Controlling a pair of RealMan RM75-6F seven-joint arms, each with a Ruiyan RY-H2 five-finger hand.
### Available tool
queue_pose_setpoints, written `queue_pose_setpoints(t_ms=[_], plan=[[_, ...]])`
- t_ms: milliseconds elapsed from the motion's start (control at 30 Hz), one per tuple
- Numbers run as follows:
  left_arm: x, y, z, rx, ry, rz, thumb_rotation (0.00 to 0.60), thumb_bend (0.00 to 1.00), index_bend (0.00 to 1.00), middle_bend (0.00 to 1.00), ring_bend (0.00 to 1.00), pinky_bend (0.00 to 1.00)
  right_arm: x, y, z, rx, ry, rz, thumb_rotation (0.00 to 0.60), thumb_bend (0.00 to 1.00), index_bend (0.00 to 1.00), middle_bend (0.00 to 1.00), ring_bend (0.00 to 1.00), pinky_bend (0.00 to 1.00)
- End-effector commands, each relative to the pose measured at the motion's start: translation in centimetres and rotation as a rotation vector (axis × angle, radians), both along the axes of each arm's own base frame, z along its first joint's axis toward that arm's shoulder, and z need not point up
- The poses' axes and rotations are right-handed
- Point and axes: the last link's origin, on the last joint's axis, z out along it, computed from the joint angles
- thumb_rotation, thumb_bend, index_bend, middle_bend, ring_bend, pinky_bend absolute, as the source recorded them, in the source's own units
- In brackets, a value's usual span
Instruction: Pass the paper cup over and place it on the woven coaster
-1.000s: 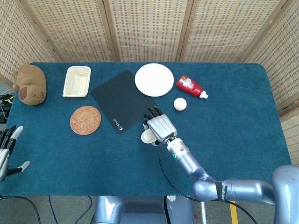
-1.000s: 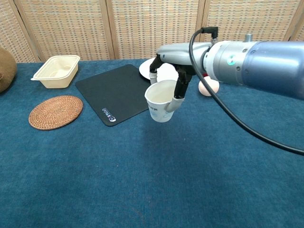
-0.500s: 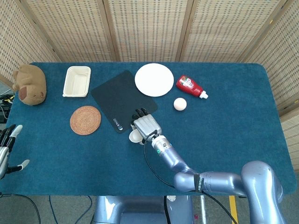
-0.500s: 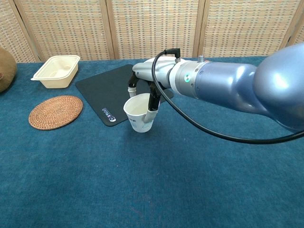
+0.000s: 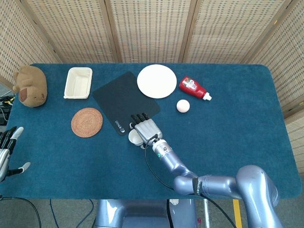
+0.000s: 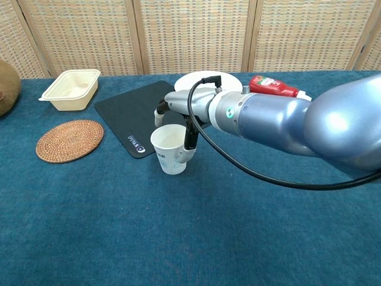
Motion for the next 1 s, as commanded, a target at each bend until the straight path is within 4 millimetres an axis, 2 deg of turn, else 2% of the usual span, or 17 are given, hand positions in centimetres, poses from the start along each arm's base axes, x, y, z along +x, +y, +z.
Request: queue_pose_setpoints(t_ms=[33, 200, 367, 533, 567, 633, 767, 867, 1000], plan=[[0.0, -0.1, 0.0, 0.002, 0.002, -0.002, 0.6, 0.19, 0.0, 0.0, 0.0, 0.0, -0.2, 0.3, 0.4, -0.004, 0.006, 0.001, 0.6, 0.05, 0.07, 0.0, 0.0, 0.01], [0.3, -0.2, -0.1, 0.003, 0.013, -0.008, 0.6, 0.19, 0.0, 0.0, 0.0, 0.0, -1.2, 0.8, 1.8, -0.045, 0.032, 0.008, 0.6, 0.05, 0.01, 0.0, 0.0, 0.0], [0.7, -0.3, -0.3, 0.004, 0.025, -0.023, 0.6, 0.19, 0.0, 0.0, 0.0, 0.0, -4.2, 1.6, 4.6, -0.121, 0.055, -0.001, 0.6, 0.05, 0.0, 0.0, 0.0, 0.0], [1.0, -0.5, -0.5, 0.01, 0.039, -0.035, 0.6, 0.19, 0.0, 0.0, 0.0, 0.0, -9.2, 3.1, 8.4, -0.214, 0.057, -0.052, 0.6, 0.05, 0.0, 0.0, 0.0, 0.0], [1.3, -0.6, -0.6, 0.009, 0.041, -0.046, 0.6, 0.19, 0.0, 0.0, 0.0, 0.0, -11.8, 3.9, 10.2, -0.266, 0.064, -0.083, 0.6, 0.05, 0.0, 0.0, 0.0, 0.0], [1.6, -0.7, -0.7, 0.009, 0.04, -0.058, 0.6, 0.19, 0.0, 0.0, 0.0, 0.0, -13.8, 5.0, 11.8, -0.306, 0.05, -0.084, 0.6, 0.05, 0.0, 0.0, 0.0, 0.0], [1.9, -0.9, -0.9, 0.004, 0.038, -0.072, 0.6, 0.19, 0.0, 0.0, 0.0, 0.0, -17.6, 7.0, 14.4, -0.419, 0.053, -0.079, 0.6, 0.05, 0.0, 0.0, 0.0, 0.0], [2.1, -0.9, -1.2, -0.01, 0.033, -0.077, 0.6, 0.19, 0.0, 0.0, 0.0, 0.0, -19.9, 9.1, 15.7, -0.482, 0.047, -0.092, 0.6, 0.05, 0.0, 0.0, 0.0, 0.0], [2.3, -0.9, -1.6, -0.021, 0.042, -0.084, 0.6, 0.19, 0.0, 0.0, 0.0, 0.0, -23.2, 12.7, 17.3, -0.541, 0.01, -0.122, 0.6, 0.05, 0.0, 0.0, 0.0, 0.0]])
